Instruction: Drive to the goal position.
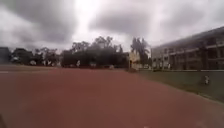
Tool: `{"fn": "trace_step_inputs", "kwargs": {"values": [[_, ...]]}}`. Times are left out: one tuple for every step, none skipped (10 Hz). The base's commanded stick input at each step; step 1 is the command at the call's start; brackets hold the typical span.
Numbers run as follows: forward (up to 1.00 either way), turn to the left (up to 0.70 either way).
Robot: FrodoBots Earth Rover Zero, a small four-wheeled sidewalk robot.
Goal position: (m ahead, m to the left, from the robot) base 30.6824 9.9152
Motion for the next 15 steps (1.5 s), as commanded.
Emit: {"fn": "trace_step_inputs", "kwargs": {"values": [[0.70,0.00],[0.70,0.00],[0.70,0.00],[0.70,0.00],[0.70,0.00],[0.70,0.00],[0.70,0.00],[0.70,0.00],[0.70,0.00],[0.70,0.00],[0.70,0.00],[0.70,0.00],[0.70,0.00],[0.70,0.00],[0.70,0.00]]}}
